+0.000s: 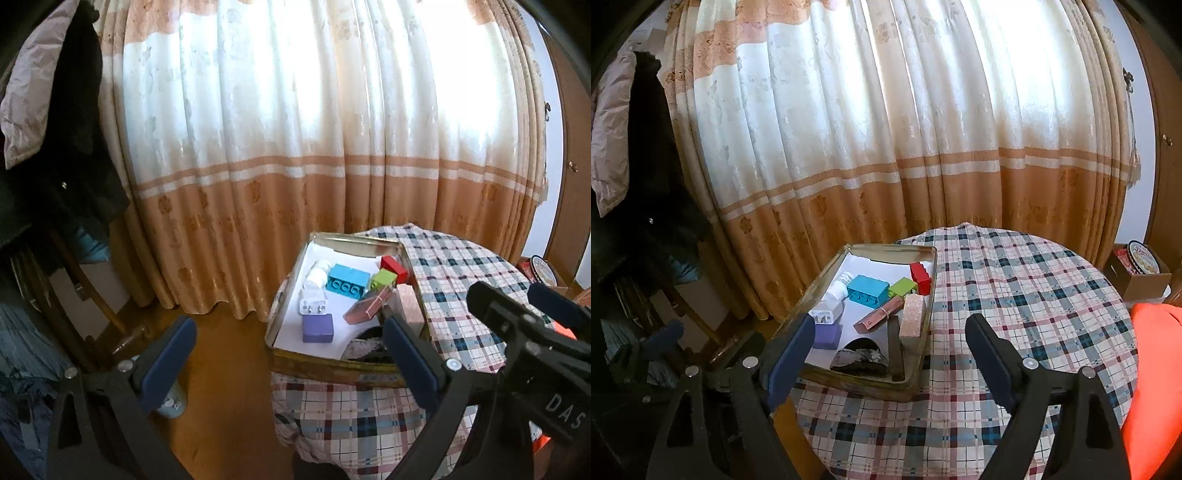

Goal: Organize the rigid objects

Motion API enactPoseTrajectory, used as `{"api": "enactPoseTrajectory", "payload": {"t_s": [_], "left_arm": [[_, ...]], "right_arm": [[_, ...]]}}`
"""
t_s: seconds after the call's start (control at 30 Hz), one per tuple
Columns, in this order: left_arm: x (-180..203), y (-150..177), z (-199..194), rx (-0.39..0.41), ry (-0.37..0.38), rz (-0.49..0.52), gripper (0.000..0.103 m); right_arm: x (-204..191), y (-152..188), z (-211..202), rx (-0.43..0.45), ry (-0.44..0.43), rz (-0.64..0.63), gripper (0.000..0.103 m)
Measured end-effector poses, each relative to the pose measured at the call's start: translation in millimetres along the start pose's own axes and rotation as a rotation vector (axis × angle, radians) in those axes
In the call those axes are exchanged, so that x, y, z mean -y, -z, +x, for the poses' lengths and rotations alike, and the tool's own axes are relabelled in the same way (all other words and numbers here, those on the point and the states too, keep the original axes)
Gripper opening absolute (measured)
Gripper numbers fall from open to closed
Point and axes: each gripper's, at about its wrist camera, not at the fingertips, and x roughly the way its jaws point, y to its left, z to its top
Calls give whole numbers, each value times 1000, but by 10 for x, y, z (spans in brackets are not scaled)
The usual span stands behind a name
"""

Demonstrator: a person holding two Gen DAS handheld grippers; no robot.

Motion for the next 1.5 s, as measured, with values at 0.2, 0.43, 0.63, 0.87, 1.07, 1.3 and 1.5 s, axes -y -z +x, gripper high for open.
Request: {"api": "enactPoseTrajectory", "payload": {"t_s": [0.2,0.43,0.63,0.87,1.07,1.3,1.5], "left_arm": [[-22,-32,-57,21,-21,-10,102],[-5,-46,-66,31,-14,-11,103],[64,-69,-78,60,-42,11,103],[96,-78,-21,36,-53,13,103],[102,-72,2,29,-76,16,103],[73,-82,15,28,-95,7,103],[-2,-85,43,3,-77,-32,103]], "right_arm": [[-10,-21,-107,34,7,-9,90],[36,-21,-119,50,7,-1,90],[114,-37,-120,66,22,9,90],[202,-44,-116,70,25,37,90],[201,-47,-136,82,28,34,90],[179,-55,-138,88,27,28,90],[171,-59,-143,89,25,32,90]]}}
